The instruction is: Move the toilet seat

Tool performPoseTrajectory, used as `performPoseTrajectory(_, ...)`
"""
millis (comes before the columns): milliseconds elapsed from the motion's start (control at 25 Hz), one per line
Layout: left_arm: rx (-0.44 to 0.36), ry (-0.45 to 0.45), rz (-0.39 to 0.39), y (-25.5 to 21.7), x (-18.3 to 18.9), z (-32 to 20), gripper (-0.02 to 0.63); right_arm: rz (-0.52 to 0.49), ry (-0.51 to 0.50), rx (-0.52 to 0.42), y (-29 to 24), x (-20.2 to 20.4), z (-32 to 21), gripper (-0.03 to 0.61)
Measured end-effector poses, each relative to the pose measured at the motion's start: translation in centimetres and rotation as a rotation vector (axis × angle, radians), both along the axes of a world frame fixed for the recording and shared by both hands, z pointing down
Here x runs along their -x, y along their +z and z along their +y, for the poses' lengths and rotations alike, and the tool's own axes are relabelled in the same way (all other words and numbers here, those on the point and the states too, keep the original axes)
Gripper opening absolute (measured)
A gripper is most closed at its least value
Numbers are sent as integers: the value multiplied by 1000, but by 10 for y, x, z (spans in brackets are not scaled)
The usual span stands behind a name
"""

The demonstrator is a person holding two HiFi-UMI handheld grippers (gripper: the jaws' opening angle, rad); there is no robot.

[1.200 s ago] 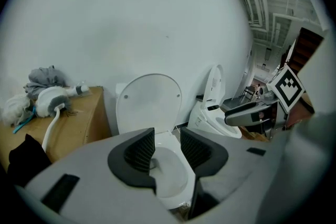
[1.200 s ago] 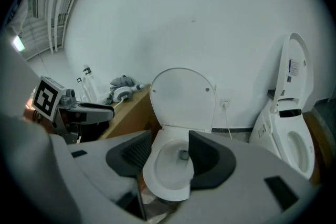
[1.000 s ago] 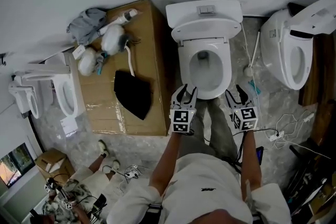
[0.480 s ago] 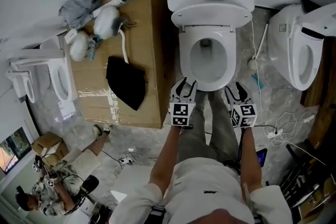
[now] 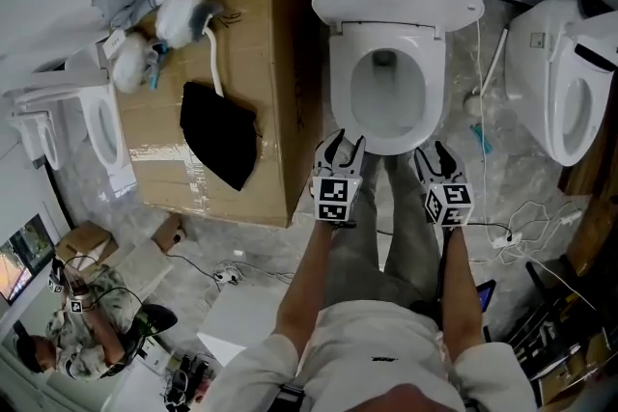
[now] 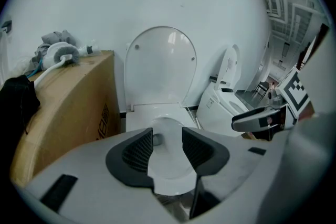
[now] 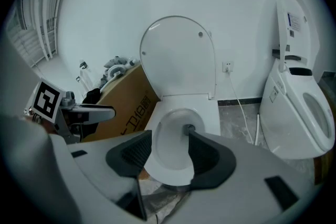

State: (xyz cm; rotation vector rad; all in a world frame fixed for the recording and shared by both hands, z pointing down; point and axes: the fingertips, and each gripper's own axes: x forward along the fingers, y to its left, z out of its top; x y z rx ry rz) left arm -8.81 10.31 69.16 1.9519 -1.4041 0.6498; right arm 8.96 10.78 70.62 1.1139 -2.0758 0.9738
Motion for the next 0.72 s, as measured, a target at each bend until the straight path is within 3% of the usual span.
performPoseTrajectory(720,129,-55,-7,103,5,20,219,51,80,82,101,-19,16,235)
